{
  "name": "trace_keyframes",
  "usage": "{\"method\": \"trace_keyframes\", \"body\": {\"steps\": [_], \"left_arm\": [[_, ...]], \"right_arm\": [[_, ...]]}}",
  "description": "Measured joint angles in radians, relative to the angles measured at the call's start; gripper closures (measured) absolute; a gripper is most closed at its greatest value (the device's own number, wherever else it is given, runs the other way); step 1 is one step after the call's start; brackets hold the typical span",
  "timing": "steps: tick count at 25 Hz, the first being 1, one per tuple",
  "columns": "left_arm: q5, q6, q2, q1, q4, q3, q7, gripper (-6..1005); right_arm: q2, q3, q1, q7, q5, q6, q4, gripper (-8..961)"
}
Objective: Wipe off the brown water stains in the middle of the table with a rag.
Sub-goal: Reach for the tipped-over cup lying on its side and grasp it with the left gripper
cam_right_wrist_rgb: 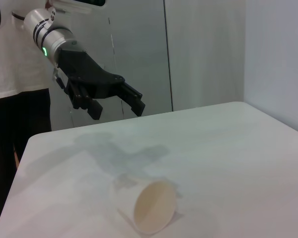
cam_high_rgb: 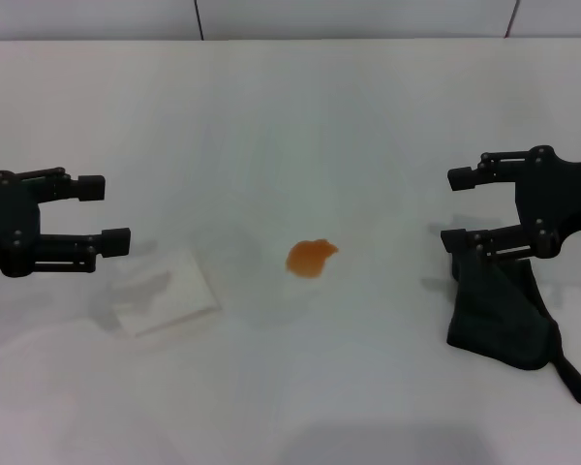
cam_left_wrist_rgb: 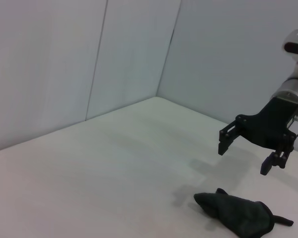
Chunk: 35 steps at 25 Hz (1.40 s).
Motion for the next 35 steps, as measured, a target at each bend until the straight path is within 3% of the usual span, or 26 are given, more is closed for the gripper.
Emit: {"method": "trace_keyframes", "body": {"steps": [23, 27, 31, 35], "left_arm": [[0.011, 0.003, 0.000, -0.006, -0.001, 0.005, -0.020, 130], [0.046, 0.006, 0.020, -0.026, 0.002, 0.007, -0.082, 134], [0.173, 0.016, 0.053, -0.094, 0.023, 0.012, -0.182, 139], [0.314, 0.056, 0.063, -0.181, 0.051, 0.018, -0.238, 143]], "right_arm": [[0.002, 0.000, 0.000, -0.002, -0.001, 0.000, 0.002, 170], [0.002, 0.000, 0.000, -0.012, 0.000, 0.001, 0.004, 170], [0.002, 0.000, -0.001, -0.017, 0.000, 0.002, 0.005, 170], [0.002, 0.000, -0.001, -0.027, 0.000, 0.003, 0.005, 171]]}}
